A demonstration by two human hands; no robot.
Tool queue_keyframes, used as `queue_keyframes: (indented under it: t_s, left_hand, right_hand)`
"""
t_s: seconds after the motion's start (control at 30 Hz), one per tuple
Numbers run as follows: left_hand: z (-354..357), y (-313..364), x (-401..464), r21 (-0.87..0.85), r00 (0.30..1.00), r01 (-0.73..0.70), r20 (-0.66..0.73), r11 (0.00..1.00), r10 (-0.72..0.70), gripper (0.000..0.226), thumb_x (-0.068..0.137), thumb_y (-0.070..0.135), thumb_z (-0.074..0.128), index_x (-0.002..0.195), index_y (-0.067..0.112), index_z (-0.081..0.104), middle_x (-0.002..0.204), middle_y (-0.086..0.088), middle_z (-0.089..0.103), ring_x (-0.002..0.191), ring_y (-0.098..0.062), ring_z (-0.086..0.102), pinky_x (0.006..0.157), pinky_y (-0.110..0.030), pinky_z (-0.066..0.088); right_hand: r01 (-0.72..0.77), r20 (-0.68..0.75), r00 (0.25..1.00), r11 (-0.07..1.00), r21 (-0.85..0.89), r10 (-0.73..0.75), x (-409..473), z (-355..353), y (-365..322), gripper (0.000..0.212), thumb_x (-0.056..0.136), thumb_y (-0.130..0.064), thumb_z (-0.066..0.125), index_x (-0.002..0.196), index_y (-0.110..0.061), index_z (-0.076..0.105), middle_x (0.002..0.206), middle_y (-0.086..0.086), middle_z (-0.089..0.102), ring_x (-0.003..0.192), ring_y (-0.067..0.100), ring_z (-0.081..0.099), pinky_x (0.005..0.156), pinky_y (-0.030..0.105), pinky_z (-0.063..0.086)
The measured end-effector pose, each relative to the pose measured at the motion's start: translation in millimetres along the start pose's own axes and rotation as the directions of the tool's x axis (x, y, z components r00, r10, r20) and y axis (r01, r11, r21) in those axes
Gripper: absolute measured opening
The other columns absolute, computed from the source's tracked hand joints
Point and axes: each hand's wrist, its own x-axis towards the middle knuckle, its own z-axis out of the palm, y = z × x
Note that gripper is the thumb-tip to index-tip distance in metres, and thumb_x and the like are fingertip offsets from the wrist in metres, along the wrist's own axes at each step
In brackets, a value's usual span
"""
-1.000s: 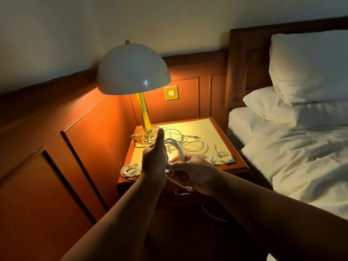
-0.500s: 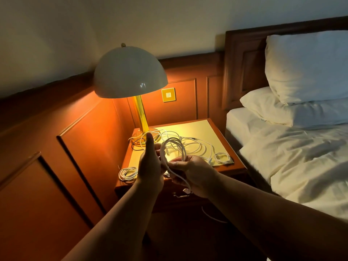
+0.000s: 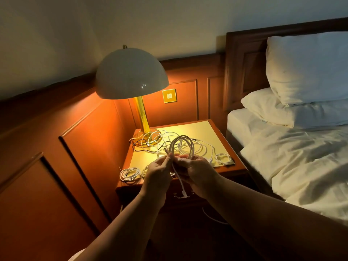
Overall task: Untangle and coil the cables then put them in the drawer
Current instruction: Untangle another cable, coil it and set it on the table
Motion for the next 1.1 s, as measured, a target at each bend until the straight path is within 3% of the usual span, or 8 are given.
queue_keyframes:
  t_s: [0.2,0.33,0.43,0.5,0.6,0.87,0.97,1.1]
  left_hand:
    - [6.7,2.3,-2.9,0.064,0.999,0.031,-0.023,0.997,-0.03,0.02,0.107,0.012,0.034,0.102,0.004,0.052,0.088,-0.01,0.059,0.066,-0.014,0.067,0.051,-0.021,0.052]
    - [-5.5,0.0,7.0,0.307,1.0,0.008,0.011,0.952,-0.012,0.026,0.107,0.015,0.031,0.091,0.011,0.051,0.09,-0.008,0.056,0.082,-0.017,0.054,0.065,-0.02,0.042]
    - [-18.7,3.5,12.2,0.677,0.967,-0.126,0.245,0.725,-0.061,0.022,0.107,0.02,0.035,0.095,0.015,0.053,0.088,-0.001,0.057,0.078,-0.011,0.054,0.065,-0.017,0.04]
    - [-21.9,9.9,14.7,0.814,0.92,-0.254,0.369,0.522,-0.128,0.02,0.106,0.024,0.036,0.097,0.017,0.052,0.086,0.003,0.056,0.074,-0.007,0.053,0.064,-0.016,0.042]
    - [-19.7,17.6,16.7,0.873,0.882,-0.331,0.421,0.359,-0.211,0.018,0.107,0.025,0.035,0.1,0.019,0.051,0.084,0.007,0.054,0.069,-0.003,0.05,0.059,-0.013,0.041]
    - [-23.4,13.2,20.5,0.882,0.882,-0.463,0.469,0.091,-0.057,0.021,0.106,0.027,0.037,0.114,0.013,0.05,0.096,-0.002,0.055,0.079,-0.017,0.056,0.071,-0.032,0.053]
    - [-23.4,9.0,21.2,0.852,0.863,-0.5,0.475,0.156,0.172,0.022,0.105,0.025,0.039,0.112,0.012,0.056,0.093,-0.001,0.057,0.068,-0.005,0.05,0.057,-0.015,0.04]
    - [-24.7,8.7,23.4,0.802,0.849,-0.5,0.38,0.325,0.368,0.027,0.1,0.029,0.054,0.123,0.017,0.059,0.102,0.0,0.064,0.074,-0.002,0.057,0.06,-0.01,0.042]
  right_hand:
    - [-0.15,-0.006,0.987,0.925,-0.349,0.158,-3.3,0.0,-6.4,0.031,0.096,-0.035,0.058,0.097,-0.005,0.064,0.089,0.009,0.071,0.079,0.016,0.067,0.069,0.029,0.048]
    - [-0.09,-0.021,0.995,0.853,-0.513,0.093,1.2,-13.8,-16.7,0.058,0.088,-0.028,0.071,0.133,-0.006,0.041,0.127,0.017,0.053,0.113,0.027,0.056,0.086,0.029,0.051]
    - [0.249,0.18,0.968,0.616,-0.747,-0.173,-0.9,-18.1,-32.9,0.061,0.089,-0.018,0.07,0.14,-0.006,0.04,0.134,0.013,0.05,0.116,0.019,0.051,0.077,0.007,0.047]
    - [0.306,0.293,0.951,0.453,-0.838,-0.101,-0.7,-16.6,-39.2,0.048,0.091,-0.017,0.068,0.133,-0.008,0.048,0.126,0.01,0.059,0.112,0.017,0.058,0.078,0.011,0.049]
    - [0.206,0.263,0.961,0.419,-0.885,0.084,0.2,-9.3,-41.3,0.024,0.096,-0.016,0.058,0.119,-0.013,0.052,0.107,0.007,0.061,0.097,0.019,0.061,0.074,0.024,0.052]
    - [-0.04,0.165,0.967,0.749,-0.661,0.197,2.1,-10.2,-35.8,0.01,0.104,-0.012,0.041,0.109,-0.008,0.048,0.09,0.011,0.057,0.077,0.016,0.055,0.063,0.021,0.046]
    - [-0.083,0.156,0.972,0.881,-0.466,0.175,5.9,-13.2,-33.0,0.008,0.102,-0.011,0.042,0.108,-0.009,0.047,0.092,0.011,0.05,0.079,0.018,0.048,0.067,0.026,0.043]
    - [-0.023,0.066,0.997,0.934,-0.356,0.05,10.9,-14.7,-33.5,0.008,0.102,-0.01,0.043,0.106,-0.007,0.049,0.083,0.008,0.048,0.07,0.014,0.044,0.058,0.025,0.039]
